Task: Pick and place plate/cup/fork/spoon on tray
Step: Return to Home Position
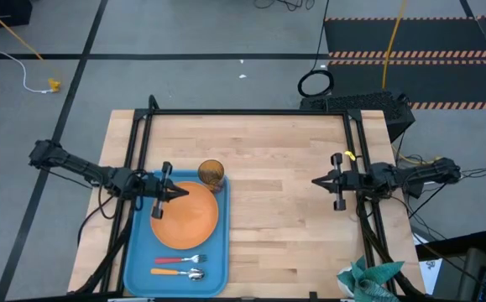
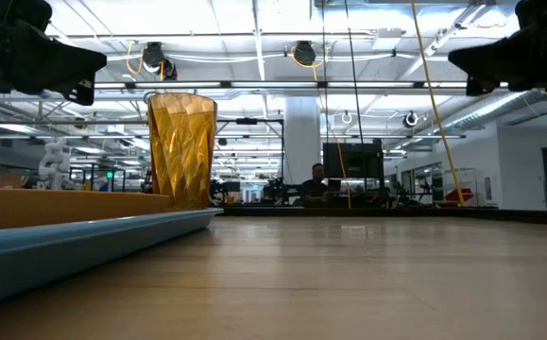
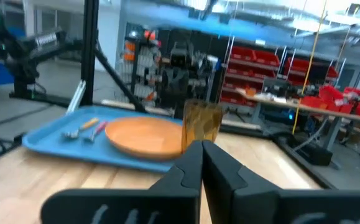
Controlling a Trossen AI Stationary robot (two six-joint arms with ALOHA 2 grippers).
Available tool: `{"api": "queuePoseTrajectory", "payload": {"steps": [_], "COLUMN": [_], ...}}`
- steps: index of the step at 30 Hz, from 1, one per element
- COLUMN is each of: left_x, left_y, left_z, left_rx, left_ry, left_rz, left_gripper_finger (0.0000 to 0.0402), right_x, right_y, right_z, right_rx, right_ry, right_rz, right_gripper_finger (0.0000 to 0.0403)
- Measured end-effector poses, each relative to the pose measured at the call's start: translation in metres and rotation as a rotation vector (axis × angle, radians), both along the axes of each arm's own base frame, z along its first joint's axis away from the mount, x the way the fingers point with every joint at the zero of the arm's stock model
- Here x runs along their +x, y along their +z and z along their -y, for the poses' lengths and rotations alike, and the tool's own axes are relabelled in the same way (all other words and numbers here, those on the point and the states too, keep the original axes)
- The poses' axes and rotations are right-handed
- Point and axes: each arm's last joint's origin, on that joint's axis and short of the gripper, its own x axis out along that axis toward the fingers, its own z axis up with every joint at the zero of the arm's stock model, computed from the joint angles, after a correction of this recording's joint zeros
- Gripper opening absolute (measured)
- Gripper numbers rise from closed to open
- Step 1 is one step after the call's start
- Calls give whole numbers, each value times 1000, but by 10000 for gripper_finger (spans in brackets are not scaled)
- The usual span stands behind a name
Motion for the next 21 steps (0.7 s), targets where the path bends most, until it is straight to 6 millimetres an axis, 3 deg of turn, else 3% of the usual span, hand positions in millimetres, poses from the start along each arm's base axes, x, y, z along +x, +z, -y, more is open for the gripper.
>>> {"api": "queuePoseTrajectory", "payload": {"steps": [8,13,21], "left_x": [1,1,1], "left_y": [1,2,2], "left_z": [-3,-5,-5], "left_rx": [-22,-15,-14], "left_ry": [26,40,46], "left_rz": [9,22,21], "left_gripper_finger": [19,5,19], "right_x": [-5,-4,-4], "right_y": [-3,-4,-8], "right_z": [7,13,16], "right_rx": [1,-1,18], "right_ry": [-55,-95,-56], "right_rz": [-14,-26,-70], "right_gripper_finger": [0,0,0]}}
